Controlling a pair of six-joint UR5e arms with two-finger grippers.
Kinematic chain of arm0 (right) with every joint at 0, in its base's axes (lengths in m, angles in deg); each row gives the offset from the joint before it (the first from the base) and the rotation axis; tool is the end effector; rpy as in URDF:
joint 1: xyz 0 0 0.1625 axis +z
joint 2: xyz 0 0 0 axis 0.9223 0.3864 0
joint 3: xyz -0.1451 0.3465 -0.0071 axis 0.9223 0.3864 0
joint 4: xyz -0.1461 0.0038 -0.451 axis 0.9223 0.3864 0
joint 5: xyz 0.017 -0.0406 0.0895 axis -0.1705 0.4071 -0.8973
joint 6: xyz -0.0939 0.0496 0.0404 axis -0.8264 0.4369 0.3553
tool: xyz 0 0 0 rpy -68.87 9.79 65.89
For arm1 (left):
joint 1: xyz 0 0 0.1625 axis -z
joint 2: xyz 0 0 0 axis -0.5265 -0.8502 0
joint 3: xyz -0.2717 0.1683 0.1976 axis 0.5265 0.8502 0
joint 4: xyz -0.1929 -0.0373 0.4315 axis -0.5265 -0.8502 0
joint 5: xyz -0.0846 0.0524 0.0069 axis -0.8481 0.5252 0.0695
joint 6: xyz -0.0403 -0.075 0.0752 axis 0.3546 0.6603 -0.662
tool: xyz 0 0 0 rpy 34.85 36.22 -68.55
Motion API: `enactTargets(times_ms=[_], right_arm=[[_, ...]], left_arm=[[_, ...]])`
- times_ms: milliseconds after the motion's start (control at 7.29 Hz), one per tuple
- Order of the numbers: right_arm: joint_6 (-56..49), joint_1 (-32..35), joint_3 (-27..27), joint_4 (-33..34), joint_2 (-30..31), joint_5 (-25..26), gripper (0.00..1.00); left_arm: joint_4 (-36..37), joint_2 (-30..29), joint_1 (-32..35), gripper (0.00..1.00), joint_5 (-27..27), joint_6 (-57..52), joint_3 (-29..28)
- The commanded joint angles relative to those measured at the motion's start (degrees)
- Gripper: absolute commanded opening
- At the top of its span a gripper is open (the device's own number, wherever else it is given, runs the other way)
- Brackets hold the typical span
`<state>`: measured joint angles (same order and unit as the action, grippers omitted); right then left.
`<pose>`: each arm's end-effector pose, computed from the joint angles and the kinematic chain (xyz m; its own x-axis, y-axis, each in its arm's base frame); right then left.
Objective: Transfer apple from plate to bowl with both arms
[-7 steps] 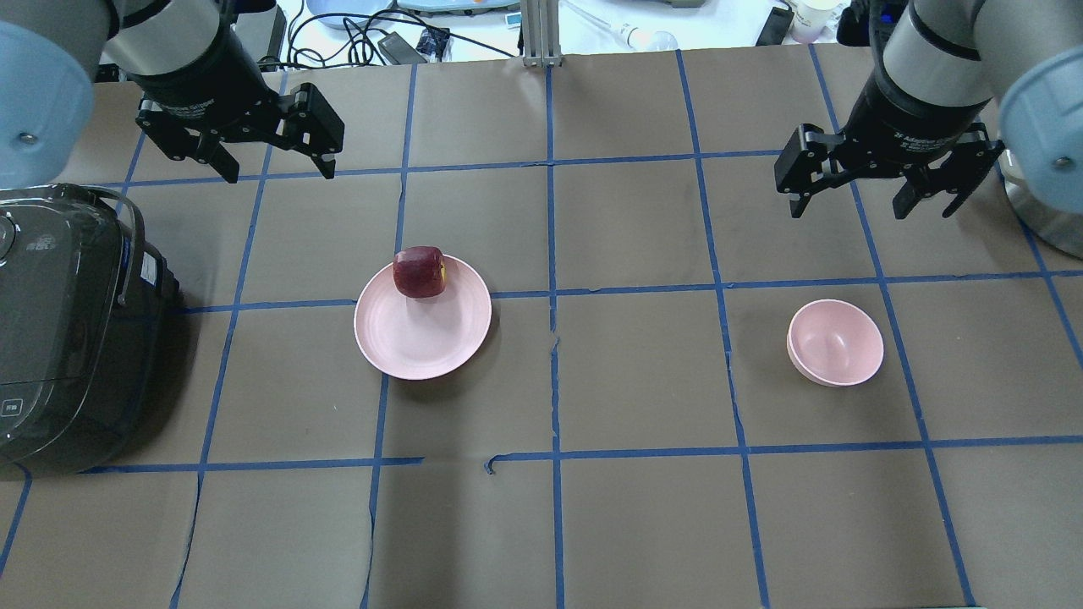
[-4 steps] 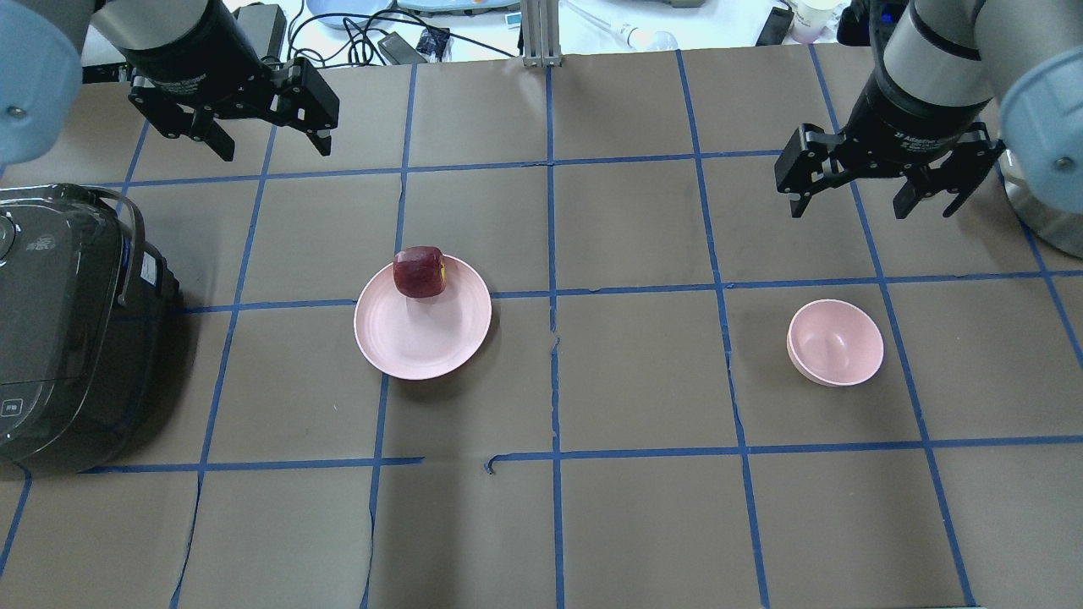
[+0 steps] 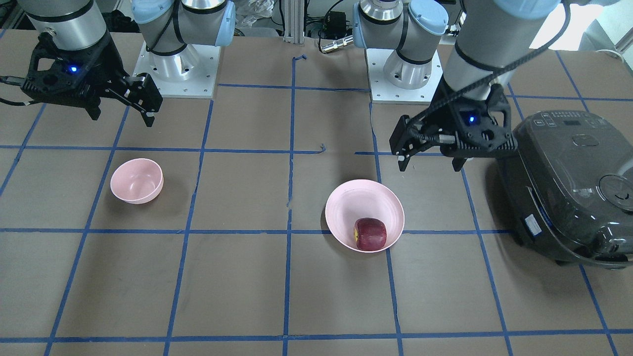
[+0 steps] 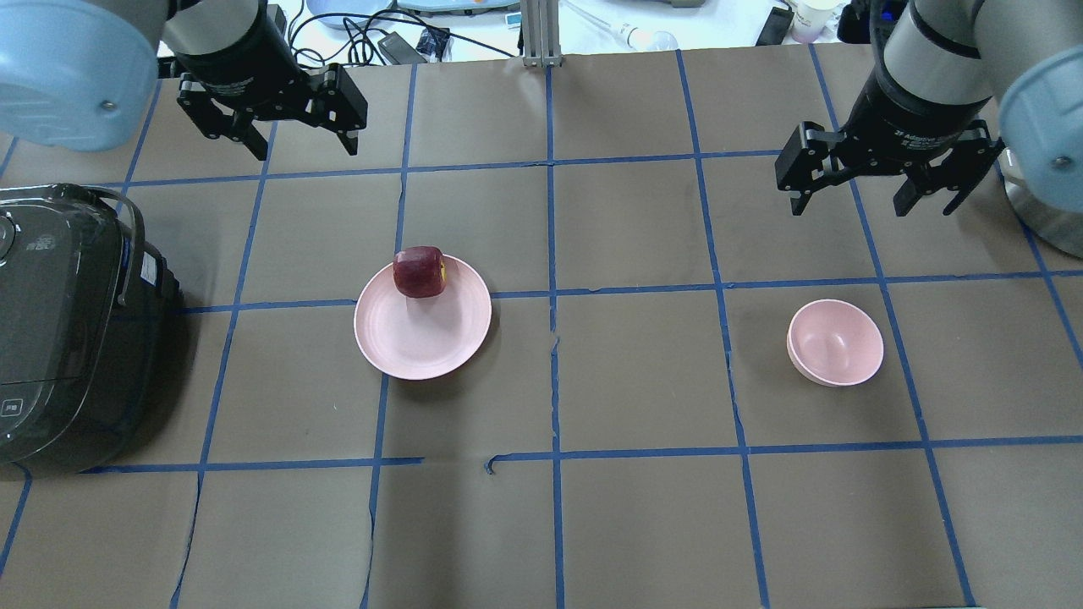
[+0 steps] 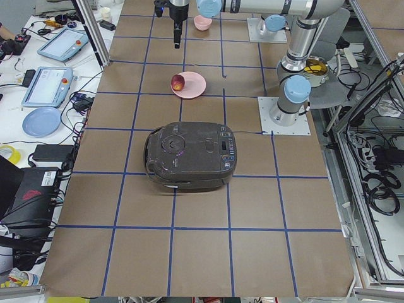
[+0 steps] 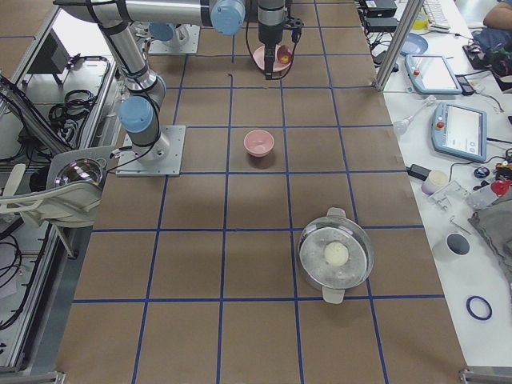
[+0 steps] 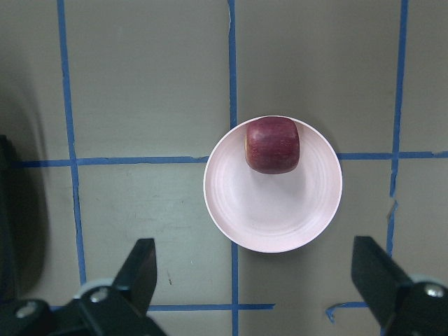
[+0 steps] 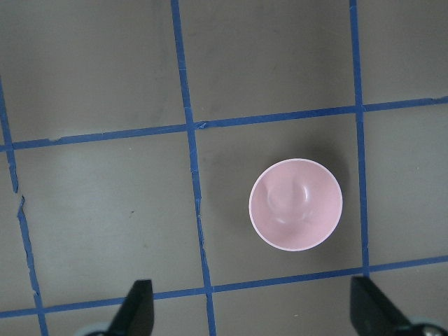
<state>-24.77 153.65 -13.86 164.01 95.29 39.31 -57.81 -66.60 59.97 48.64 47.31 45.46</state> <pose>0.0938 -0.5373 0.4187 -0.9938 0.0989 0.0499 0.0975 0.9948 -0.0302 -0.1515 -0.6156 0.4038 -0.9992 -0.0399 0.0037 -0.0400 0.9935 -0.1069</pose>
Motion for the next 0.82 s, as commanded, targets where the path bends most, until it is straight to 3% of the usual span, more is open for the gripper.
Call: enactTargets(times_ms=[0, 275, 412, 549, 686], right_arm=[[0.0, -0.5, -0.2, 0.7, -0.7, -0.1, 1.00], [-0.6, -1.6, -0.3, 1.0, -4.9, -0.2, 1.00], [-1.9, -3.7, -0.4, 1.0, -6.6, -1.1, 1.00], [-11.6, -7.0, -0.8, 0.4, -8.4, -0.7, 1.00], [-18.2, -11.5, -3.4, 0.9, -9.8, -0.7, 1.00]], left_arm=[[5.7, -6.2, 2.7, 0.98, 0.1, 3.8, 0.7], [11.8, -9.8, 2.8, 0.99, 0.3, 4.1, 4.8], [21.3, -11.4, 2.8, 1.00, 0.4, 4.3, 10.3], [26.4, -12.4, 2.7, 1.00, 0.1, 4.5, 15.0], [26.8, -13.3, 2.7, 1.00, -0.1, 4.7, 15.9]])
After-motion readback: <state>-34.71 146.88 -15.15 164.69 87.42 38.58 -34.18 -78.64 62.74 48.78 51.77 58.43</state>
